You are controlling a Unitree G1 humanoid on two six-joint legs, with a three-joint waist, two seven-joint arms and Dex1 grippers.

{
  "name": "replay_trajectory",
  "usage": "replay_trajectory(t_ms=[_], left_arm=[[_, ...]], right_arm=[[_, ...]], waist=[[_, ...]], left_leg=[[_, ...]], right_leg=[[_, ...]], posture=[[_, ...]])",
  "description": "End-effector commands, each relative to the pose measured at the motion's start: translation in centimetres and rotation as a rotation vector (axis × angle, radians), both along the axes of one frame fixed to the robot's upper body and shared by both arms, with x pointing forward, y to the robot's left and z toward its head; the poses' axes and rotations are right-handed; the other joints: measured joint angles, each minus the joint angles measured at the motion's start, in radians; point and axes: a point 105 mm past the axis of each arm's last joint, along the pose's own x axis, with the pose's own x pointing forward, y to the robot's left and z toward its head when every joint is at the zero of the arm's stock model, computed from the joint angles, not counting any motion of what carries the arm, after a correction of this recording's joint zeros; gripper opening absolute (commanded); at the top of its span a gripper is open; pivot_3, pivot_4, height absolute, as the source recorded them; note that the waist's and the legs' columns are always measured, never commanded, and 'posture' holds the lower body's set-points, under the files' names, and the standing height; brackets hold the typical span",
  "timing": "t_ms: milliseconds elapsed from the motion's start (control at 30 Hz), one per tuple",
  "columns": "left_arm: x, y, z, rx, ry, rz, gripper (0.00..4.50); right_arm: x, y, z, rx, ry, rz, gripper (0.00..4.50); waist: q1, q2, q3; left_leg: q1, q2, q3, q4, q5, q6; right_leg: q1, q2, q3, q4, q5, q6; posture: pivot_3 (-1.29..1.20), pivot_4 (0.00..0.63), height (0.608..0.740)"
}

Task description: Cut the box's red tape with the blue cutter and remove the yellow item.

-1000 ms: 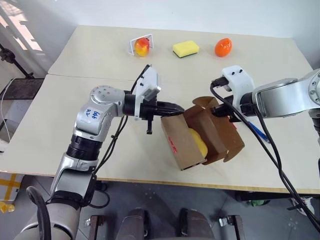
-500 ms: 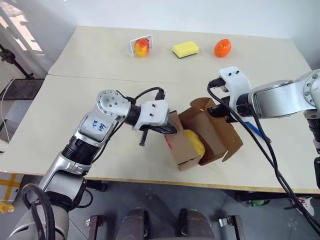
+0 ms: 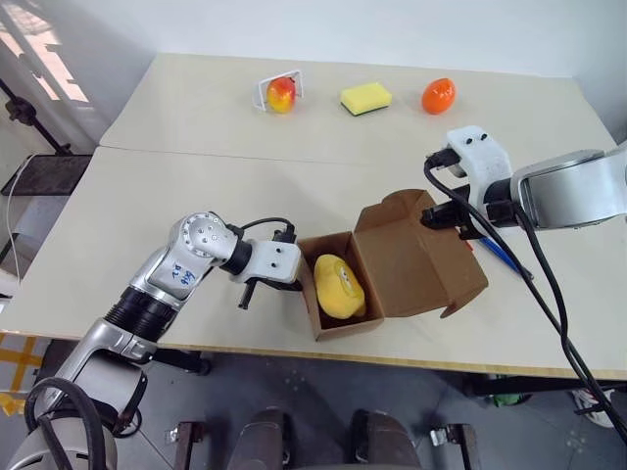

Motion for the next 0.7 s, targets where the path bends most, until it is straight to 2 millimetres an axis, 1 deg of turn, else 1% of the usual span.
replay_trajectory(t_ms=[33,67,133,267,300,367,433,500,600,700], left_arm=[[1.0,-0.9,-0.4,-0.048,-0.036,0.043,0.00],[1.1,-1.0,-0.5,-0.045,-0.046,0.042,0.00],[1.3,-1.3,-0.4,-0.061,-0.046,0.045,0.00],[1.3,-1.2,-0.4,-0.059,-0.045,0.043,0.00],[1.3,-1.2,-0.4,-0.062,-0.040,0.046,0.00],[1.3,-1.0,-0.3,-0.059,-0.027,0.049,0.00],[1.2,-0.8,-0.3,-0.059,-0.011,0.056,0.00],[1.2,-0.7,-0.3,-0.061,-0.002,0.063,0.00],[1.5,-0.5,-0.3,-0.061,0.003,0.087,0.00],[1.6,-0.4,-0.3,-0.067,0.013,0.099,0.00]], right_arm=[[-0.4,0.4,-0.8,0.035,0.025,0.025,0.03],[-0.5,0.5,-1.1,0.037,0.032,0.028,0.03],[-0.7,1.0,-2.4,0.064,0.066,0.045,0.03],[-1.2,1.3,-5.9,0.071,0.131,0.013,0.03],[-1.2,1.5,-6.3,0.087,0.130,-0.003,0.03],[-1.1,1.5,-6.2,0.057,0.089,-0.030,0.03],[-0.8,2.4,-5.3,0.090,0.011,-0.007,0.03],[-0.5,2.6,-4.9,0.101,-0.049,0.015,0.03],[-0.6,1.7,-5.2,0.124,-0.058,0.013,0.62],[-0.4,0.5,-5.0,0.138,-0.090,0.000,1.66]], waist=[[0.003,0.000,0.000],[0.004,0.000,0.000],[0.004,0.000,0.000],[0.004,0.000,0.000],[0.004,0.000,0.000],[0.000,0.000,0.000],[-0.005,0.000,0.000],[-0.007,0.000,0.000],[-0.004,0.000,0.000],[-0.005,0.000,0.000]], left_leg=[[0.000,0.000,0.000,0.000,0.000,0.000],[-0.001,-0.001,0.001,0.000,0.000,0.000],[-0.001,-0.001,0.001,0.000,0.000,0.000],[0.000,-0.001,0.001,0.000,0.000,0.000],[0.000,-0.001,0.001,0.000,0.000,0.000],[0.000,-0.001,0.001,0.000,0.000,0.000],[0.000,0.000,0.000,0.000,0.000,0.000],[0.001,0.000,0.000,0.000,0.001,0.000],[0.001,0.000,0.000,0.000,0.001,0.000],[0.002,-0.001,0.000,0.000,0.000,0.000]], right_leg=[[0.001,0.000,0.000,0.000,0.000,0.000],[0.000,0.000,-0.001,0.000,0.000,0.000],[0.000,-0.001,-0.001,-0.001,0.000,0.000],[0.001,-0.001,-0.003,0.000,0.000,0.000],[0.002,-0.001,-0.003,0.000,0.000,0.000],[0.002,-0.001,-0.003,-0.001,0.000,0.000],[0.001,-0.001,-0.002,-0.001,0.000,0.000],[0.001,-0.001,-0.002,0.000,0.000,0.000],[0.001,-0.001,-0.002,0.000,0.000,0.000],[0.002,-0.001,-0.002,-0.001,0.000,0.000]], posture=[[0.00,0.150,0.740],[0.00,0.150,0.740],[0.00,0.150,0.740],[0.00,0.150,0.740],[0.00,0.150,0.740],[0.00,0.150,0.740],[0.00,0.150,0.740],[0.00,0.150,0.740],[0.00,0.150,0.740],[0.00,0.150,0.740]])
